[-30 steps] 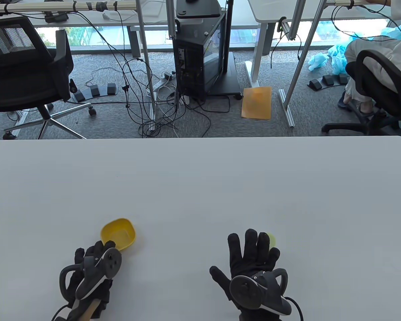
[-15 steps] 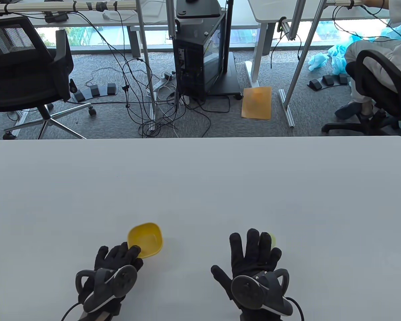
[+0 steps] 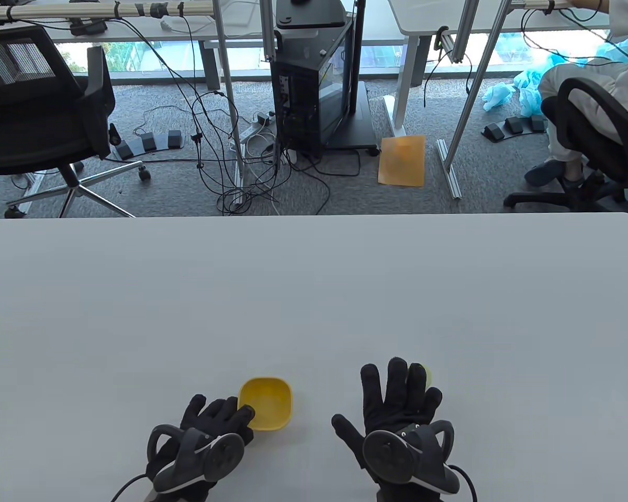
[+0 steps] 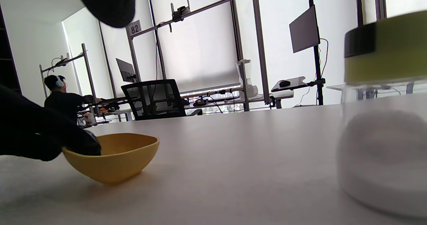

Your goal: Invert dispenser and press with thumb onto small dish

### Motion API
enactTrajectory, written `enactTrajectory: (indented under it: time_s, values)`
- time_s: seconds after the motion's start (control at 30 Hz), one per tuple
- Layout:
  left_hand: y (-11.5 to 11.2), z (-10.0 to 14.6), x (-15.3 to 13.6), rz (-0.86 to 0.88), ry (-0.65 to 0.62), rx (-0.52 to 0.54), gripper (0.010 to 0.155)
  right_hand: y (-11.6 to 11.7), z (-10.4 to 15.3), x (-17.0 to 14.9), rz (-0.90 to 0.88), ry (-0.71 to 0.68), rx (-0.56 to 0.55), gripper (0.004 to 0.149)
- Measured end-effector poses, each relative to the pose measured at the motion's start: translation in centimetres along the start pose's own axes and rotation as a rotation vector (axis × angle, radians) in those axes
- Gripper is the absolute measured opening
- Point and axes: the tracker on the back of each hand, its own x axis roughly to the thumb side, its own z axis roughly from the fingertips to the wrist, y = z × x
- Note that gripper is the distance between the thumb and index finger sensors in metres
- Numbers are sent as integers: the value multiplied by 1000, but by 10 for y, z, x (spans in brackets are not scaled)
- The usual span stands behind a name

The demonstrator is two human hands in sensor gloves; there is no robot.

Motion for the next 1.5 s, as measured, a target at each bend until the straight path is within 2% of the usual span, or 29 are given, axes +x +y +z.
enactTrajectory:
  time_s: [0.1,0.23,0.5,0.77,1.27,1.5]
  values:
    - [-2,-1,0,6,-6,-21,53,0,0,0,0,0,-1,92]
    - [3,2,-5,11,15,6,55,0,0,0,0,-1,-1,92]
    - [26,20,-30,92,108,146,70,1,-1,0,1,-2,13,92]
    - [39,43,-53,151,191,241,75,6,-3,0,5,2,42,92]
    - [43,47,-56,153,204,257,76,10,-7,2,15,12,66,93]
    - [41,46,-60,146,222,255,76,-1,-4,-7,0,58,-22,99]
